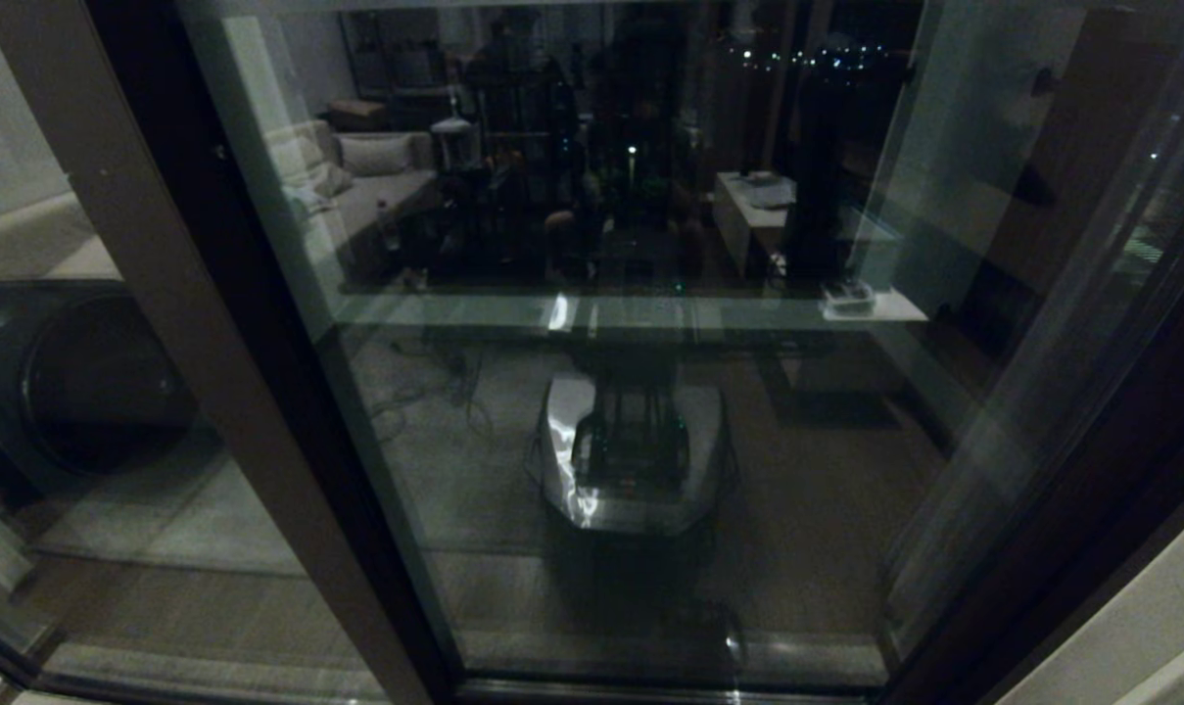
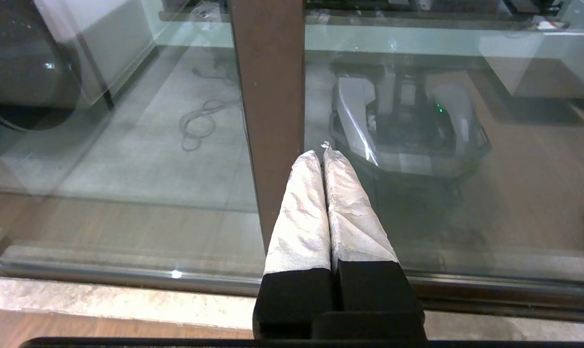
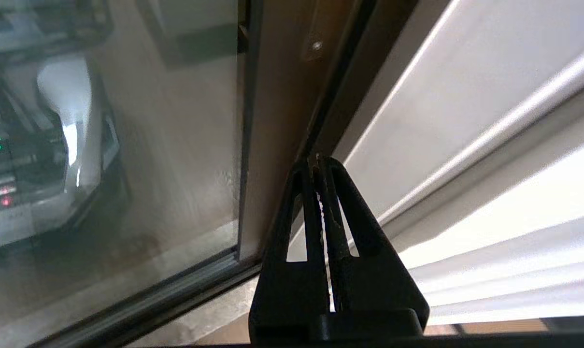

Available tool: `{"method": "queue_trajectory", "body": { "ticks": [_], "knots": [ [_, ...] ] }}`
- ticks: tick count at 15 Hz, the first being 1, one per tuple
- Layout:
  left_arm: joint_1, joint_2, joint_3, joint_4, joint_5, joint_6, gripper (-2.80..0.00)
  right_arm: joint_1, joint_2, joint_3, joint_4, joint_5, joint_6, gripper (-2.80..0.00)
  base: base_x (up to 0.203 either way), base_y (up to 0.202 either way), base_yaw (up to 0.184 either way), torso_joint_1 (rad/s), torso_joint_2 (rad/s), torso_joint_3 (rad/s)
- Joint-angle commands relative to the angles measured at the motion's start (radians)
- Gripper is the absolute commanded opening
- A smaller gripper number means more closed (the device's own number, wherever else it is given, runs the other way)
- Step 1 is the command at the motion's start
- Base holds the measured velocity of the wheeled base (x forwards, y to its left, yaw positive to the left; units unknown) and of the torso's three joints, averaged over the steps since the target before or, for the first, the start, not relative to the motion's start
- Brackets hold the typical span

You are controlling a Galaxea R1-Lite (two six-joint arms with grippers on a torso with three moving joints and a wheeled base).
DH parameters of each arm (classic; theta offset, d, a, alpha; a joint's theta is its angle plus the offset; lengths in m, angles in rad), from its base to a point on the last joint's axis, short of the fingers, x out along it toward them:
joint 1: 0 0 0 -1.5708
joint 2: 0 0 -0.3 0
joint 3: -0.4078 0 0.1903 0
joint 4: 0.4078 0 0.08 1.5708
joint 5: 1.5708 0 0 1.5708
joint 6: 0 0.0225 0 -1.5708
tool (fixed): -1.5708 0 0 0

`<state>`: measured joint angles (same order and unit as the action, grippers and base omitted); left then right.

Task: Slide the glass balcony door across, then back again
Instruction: Open the slid door

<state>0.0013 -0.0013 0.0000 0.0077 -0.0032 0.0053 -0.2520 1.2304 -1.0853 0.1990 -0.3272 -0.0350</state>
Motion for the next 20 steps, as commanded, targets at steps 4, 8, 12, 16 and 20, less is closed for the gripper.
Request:
{"method": "queue_trajectory", "body": {
  "ticks": [4,8,12,16,20],
  "knots": [
    [0.0,0.0,0.002,0.0,0.0,0.001,-2.8,-0.024,0.055,-0.013,-0.033,0.099,-0.004,-2.8,0.0,0.0,0.0,0.0,0.0,0.0],
    [0.0,0.0,0.002,0.0,0.0,-0.001,-2.8,-0.023,0.039,-0.101,-0.034,0.234,-0.11,-2.8,0.0,0.0,0.0,0.0,0.0,0.0],
    [0.0,0.0,0.002,0.0,0.0,-0.001,-2.8,-0.083,0.073,-0.171,-0.006,0.21,-0.152,-2.8,0.0,0.0,0.0,0.0,0.0,0.0],
    [0.0,0.0,0.002,0.0,0.0,-0.001,-2.8,-0.189,0.111,-0.246,0.003,0.224,-0.136,-2.8,0.0,0.0,0.0,0.0,0.0,0.0],
    [0.0,0.0,0.002,0.0,0.0,0.0,-2.8,-0.271,0.119,-0.249,0.021,0.295,-0.137,-2.8,0.0,0.0,0.0,0.0,0.0,0.0]
  ]
}}
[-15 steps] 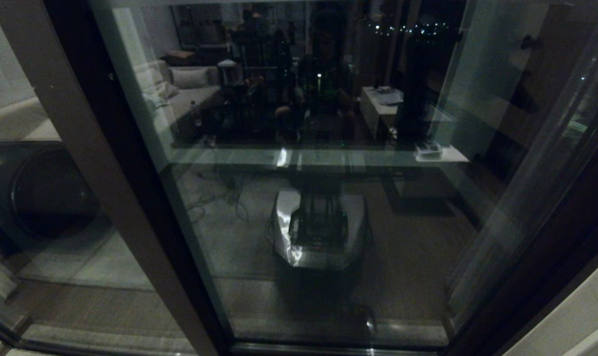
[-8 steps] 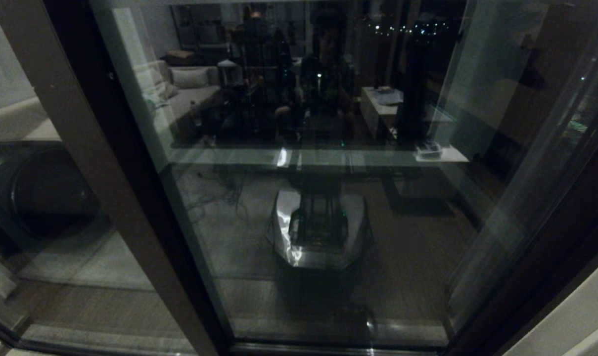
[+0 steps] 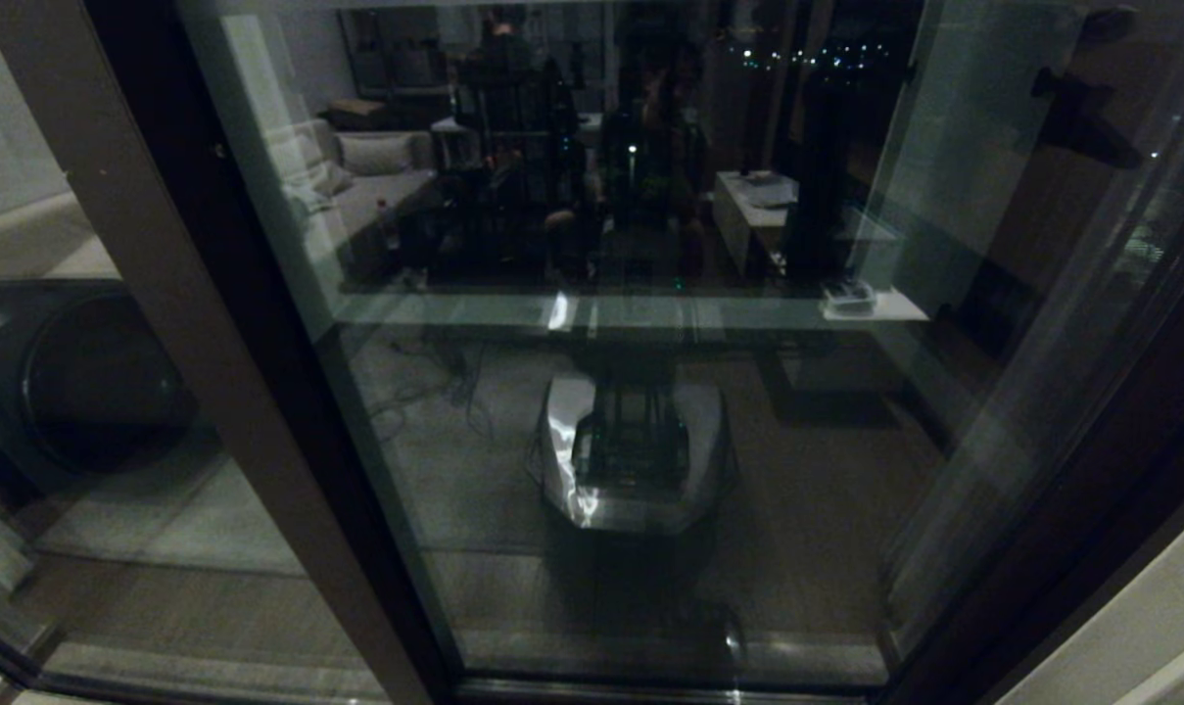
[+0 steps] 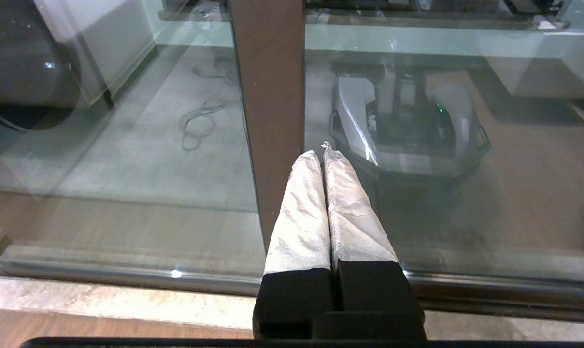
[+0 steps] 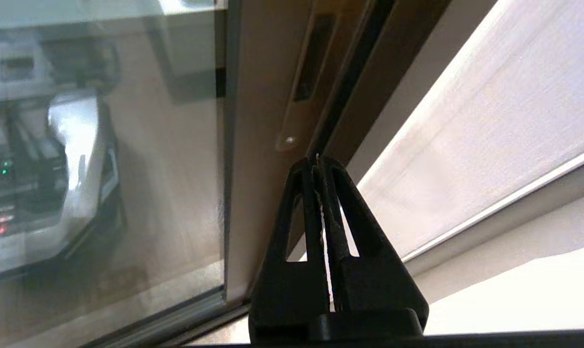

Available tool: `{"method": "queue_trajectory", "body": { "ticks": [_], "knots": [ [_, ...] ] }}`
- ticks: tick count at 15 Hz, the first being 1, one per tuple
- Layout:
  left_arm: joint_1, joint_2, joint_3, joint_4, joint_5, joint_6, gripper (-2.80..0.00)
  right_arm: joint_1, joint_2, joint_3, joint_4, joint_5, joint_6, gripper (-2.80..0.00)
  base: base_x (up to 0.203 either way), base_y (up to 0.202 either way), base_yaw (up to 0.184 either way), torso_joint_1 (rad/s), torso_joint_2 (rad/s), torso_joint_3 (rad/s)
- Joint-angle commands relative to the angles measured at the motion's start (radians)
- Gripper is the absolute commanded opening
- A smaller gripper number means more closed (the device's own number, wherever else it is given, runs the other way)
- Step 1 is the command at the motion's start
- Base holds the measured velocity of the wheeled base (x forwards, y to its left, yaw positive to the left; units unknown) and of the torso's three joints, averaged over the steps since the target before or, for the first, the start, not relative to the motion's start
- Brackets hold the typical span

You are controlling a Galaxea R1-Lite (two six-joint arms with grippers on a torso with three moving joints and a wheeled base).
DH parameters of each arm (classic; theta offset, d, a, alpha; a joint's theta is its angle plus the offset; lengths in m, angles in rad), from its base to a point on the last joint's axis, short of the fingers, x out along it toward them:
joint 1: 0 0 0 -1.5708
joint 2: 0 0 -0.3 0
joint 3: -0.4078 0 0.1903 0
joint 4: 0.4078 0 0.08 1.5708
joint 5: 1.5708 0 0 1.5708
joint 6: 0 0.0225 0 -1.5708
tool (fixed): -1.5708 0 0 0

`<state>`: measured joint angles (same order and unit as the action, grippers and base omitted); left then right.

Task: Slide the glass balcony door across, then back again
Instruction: Open the slid door

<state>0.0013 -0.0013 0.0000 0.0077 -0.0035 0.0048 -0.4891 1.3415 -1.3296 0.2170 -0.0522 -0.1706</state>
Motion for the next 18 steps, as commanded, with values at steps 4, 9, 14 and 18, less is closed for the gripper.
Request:
{"method": "queue_trajectory", "body": {
  "ticks": [4,9,14,18],
  "knots": [
    [0.0,0.0,0.002,0.0,0.0,0.0,-2.8,-0.167,0.033,-0.069,0.084,0.248,-0.002,-2.8,0.0,0.0,0.0,0.0,0.0,0.0],
    [0.0,0.0,0.002,0.0,0.0,0.001,-2.8,-0.225,0.078,-0.087,0.111,0.47,0.0,0.0,0.0,0.0,0.0,0.0,0.0,0.0],
    [0.0,0.0,0.002,0.0,0.0,0.0,-2.8,-0.246,0.153,-0.126,0.098,0.493,-0.001,0.0,0.0,0.0,0.0,0.0,0.0,0.0],
    [0.0,0.0,0.002,0.0,0.0,0.001,-2.8,-0.244,0.213,-0.15,0.03,0.556,0.0,0.0,0.0,0.0,0.0,0.0,0.0,0.0]
  ]
}}
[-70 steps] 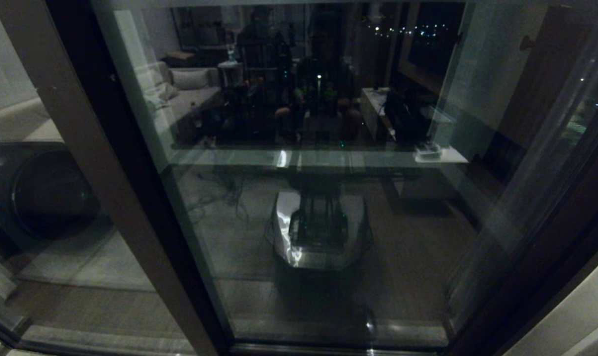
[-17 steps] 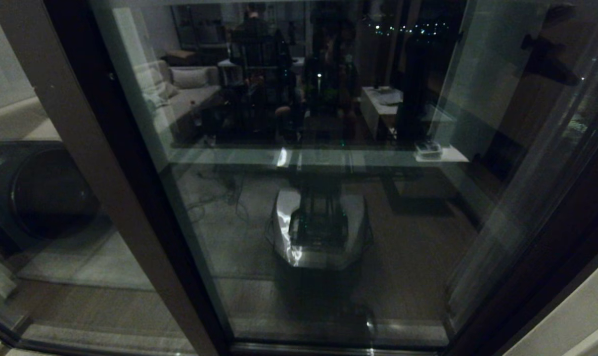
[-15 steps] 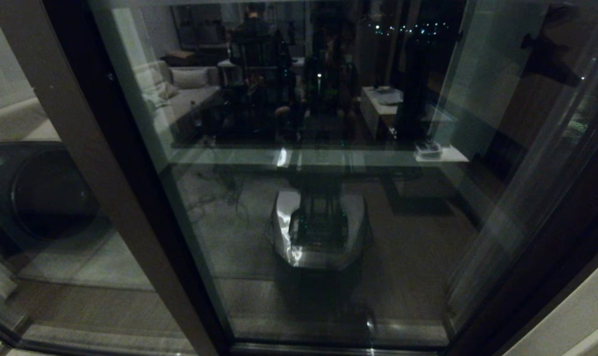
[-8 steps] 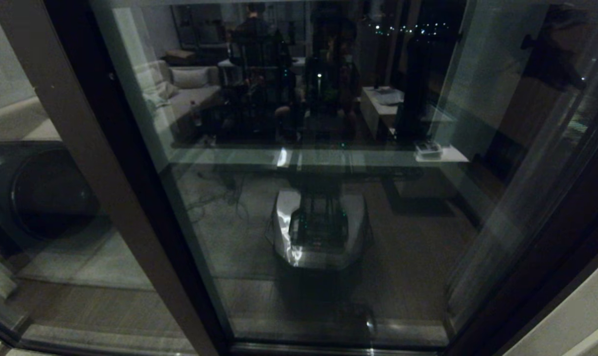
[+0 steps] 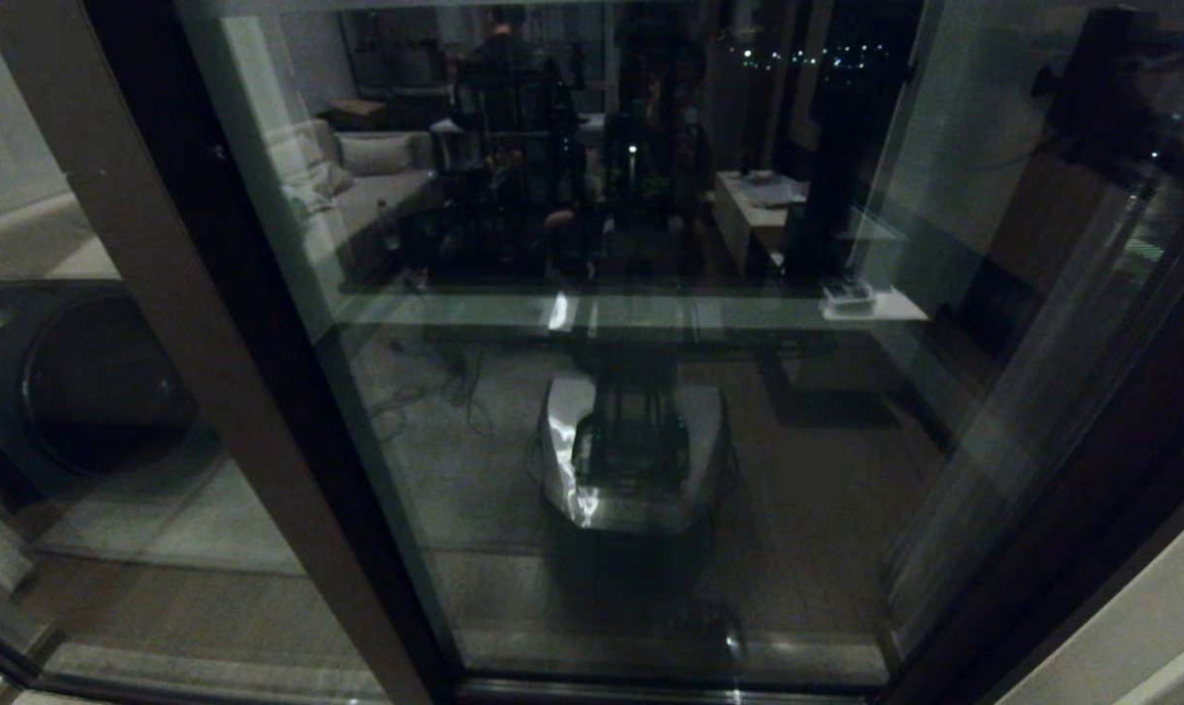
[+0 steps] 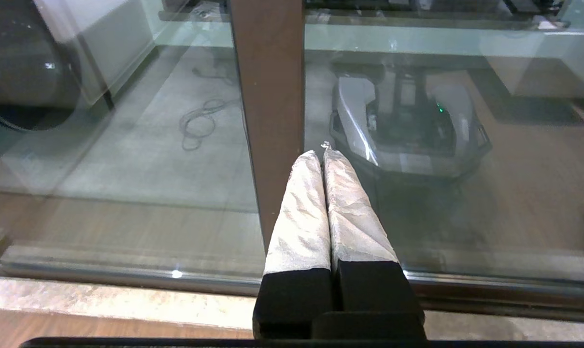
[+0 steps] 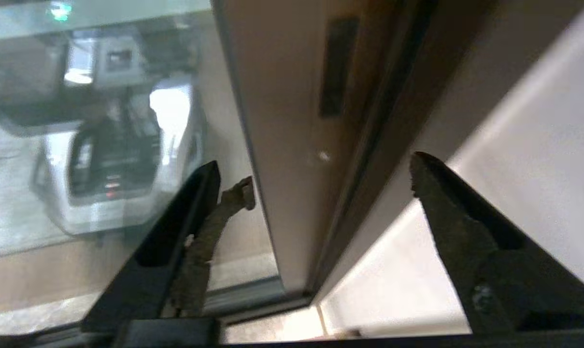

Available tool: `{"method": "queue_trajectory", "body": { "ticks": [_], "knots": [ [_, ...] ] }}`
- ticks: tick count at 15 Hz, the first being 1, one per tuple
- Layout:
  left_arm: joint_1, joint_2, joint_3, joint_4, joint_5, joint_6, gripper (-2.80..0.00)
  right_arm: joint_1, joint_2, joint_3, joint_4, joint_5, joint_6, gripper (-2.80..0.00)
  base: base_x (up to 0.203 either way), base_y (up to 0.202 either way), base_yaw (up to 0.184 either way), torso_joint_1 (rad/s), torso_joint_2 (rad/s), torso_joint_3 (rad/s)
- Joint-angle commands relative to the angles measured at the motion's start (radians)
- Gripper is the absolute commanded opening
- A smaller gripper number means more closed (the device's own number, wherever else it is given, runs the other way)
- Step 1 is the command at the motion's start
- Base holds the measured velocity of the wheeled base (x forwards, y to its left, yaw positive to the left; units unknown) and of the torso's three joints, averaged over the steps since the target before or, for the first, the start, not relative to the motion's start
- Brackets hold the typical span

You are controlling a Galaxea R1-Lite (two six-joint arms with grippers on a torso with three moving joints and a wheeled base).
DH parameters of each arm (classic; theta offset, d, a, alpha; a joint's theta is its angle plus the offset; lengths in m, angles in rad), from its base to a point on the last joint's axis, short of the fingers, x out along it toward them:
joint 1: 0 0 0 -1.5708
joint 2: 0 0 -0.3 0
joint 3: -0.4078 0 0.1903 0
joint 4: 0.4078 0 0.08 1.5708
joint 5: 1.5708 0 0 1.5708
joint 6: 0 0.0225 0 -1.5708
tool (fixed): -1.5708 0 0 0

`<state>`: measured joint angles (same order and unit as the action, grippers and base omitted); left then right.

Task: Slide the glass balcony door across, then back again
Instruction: Open the slid door

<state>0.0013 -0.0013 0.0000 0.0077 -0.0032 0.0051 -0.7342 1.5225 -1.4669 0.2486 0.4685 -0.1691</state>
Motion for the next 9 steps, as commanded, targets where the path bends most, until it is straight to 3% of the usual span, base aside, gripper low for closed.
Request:
{"method": "queue_trajectory", "body": {
  "ticks": [1,9],
  "knots": [
    [0.0,0.0,0.002,0.001,0.0,-0.001,-2.8,0.001,0.039,-0.025,-0.002,0.059,-0.001,0.0,0.0,0.0,0.0,0.0,0.0,0.0],
    [0.0,0.0,0.002,0.0,0.0,0.001,-2.8,0.075,0.021,-0.027,0.001,0.073,-0.001,0.0,0.0,0.0,0.0,0.0,0.0,0.0]
  ]
}}
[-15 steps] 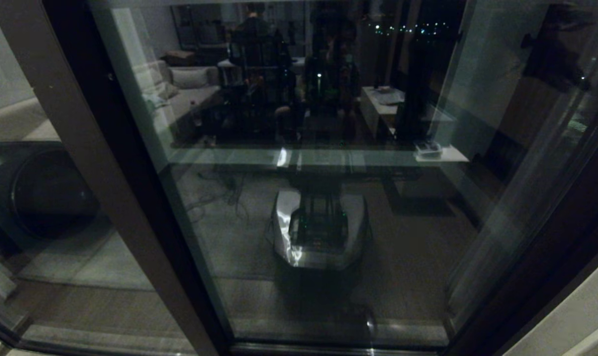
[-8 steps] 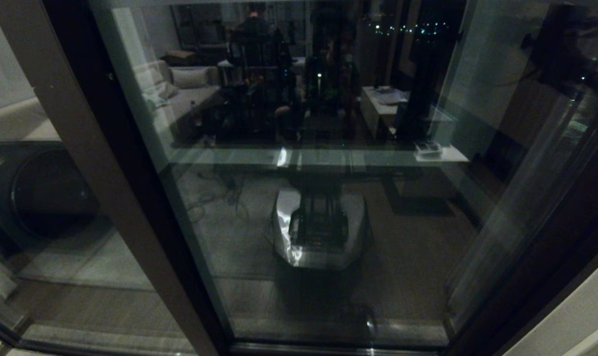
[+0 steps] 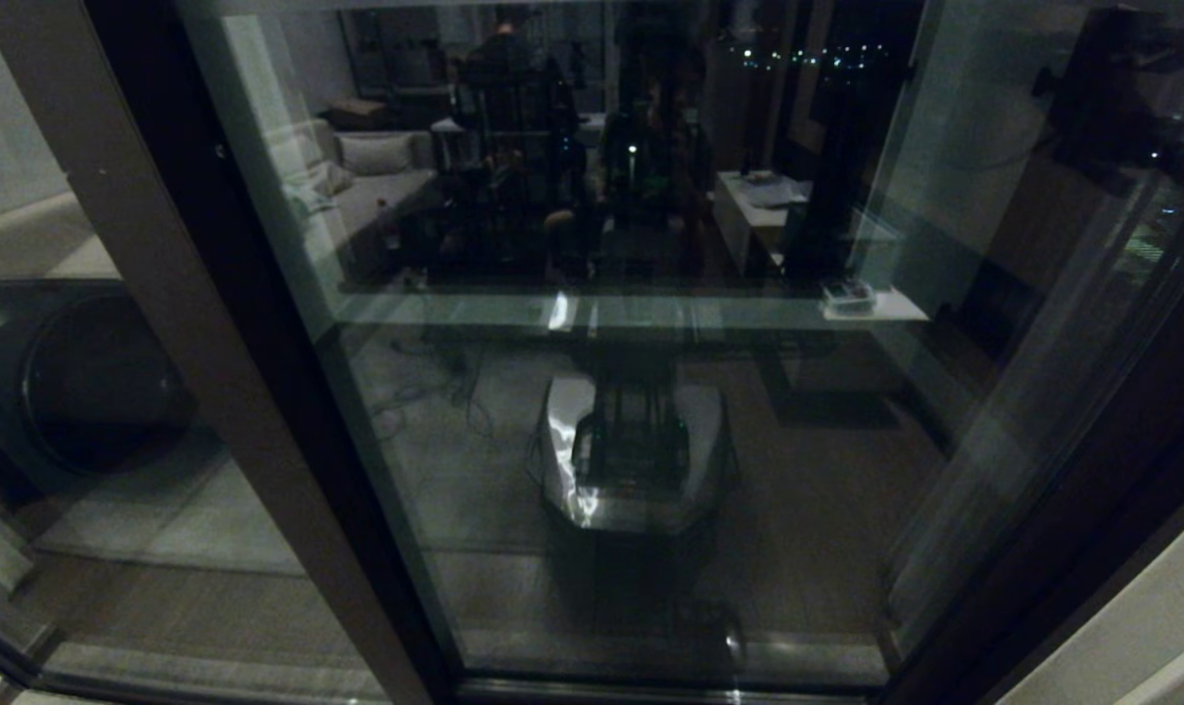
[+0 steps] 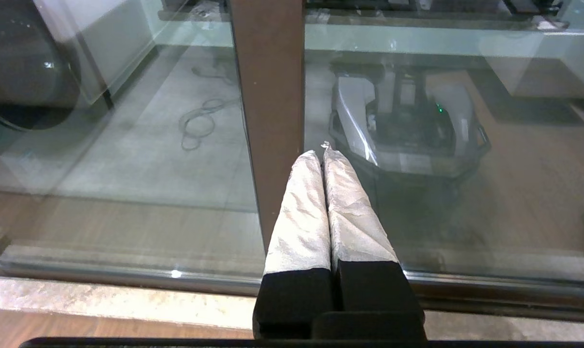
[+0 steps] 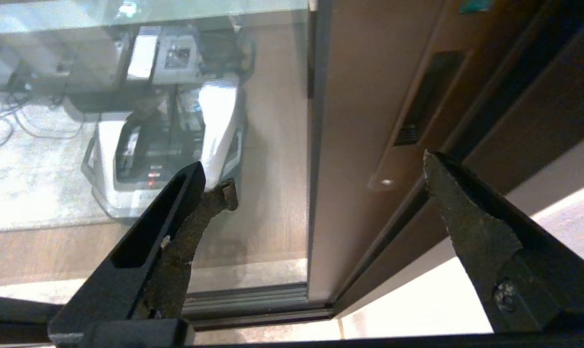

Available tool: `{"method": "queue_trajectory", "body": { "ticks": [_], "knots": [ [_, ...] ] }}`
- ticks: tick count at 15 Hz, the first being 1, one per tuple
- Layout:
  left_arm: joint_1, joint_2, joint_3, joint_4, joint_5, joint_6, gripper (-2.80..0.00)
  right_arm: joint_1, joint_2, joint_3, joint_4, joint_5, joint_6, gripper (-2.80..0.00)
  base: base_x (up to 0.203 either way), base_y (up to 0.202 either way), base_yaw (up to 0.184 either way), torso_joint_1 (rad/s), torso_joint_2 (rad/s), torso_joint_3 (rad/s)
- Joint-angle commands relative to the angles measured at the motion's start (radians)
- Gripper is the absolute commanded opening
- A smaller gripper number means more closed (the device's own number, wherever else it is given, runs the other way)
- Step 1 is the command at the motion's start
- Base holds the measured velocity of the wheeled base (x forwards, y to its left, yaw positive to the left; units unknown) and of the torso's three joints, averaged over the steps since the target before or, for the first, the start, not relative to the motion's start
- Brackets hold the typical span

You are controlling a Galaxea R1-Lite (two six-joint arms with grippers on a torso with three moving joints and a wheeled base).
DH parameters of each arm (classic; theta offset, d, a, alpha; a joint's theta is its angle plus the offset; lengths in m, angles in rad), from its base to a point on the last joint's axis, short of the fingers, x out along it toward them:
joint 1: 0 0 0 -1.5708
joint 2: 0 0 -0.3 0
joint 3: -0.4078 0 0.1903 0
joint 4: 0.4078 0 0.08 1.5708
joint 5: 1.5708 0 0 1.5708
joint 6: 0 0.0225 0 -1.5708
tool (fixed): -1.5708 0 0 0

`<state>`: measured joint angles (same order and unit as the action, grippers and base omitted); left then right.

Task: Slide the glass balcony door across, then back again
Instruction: Open the slid door

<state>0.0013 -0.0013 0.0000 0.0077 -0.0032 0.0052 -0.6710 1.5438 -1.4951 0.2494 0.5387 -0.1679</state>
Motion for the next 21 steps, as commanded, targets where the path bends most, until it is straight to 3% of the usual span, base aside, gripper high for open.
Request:
{"method": "queue_trajectory", "body": {
  "ticks": [1,21],
  "knots": [
    [0.0,0.0,0.002,0.0,0.0,-0.001,-2.8,0.02,0.002,0.003,0.001,0.003,-0.005,0.0,0.0,0.0,0.0,0.0,0.0,0.0],
    [0.0,0.0,0.002,0.0,0.0,0.0,-2.8,0.048,0.124,-0.061,-0.019,-0.013,-0.009,0.0,0.0,0.0,0.0,0.0,0.0,0.0]
  ]
}}
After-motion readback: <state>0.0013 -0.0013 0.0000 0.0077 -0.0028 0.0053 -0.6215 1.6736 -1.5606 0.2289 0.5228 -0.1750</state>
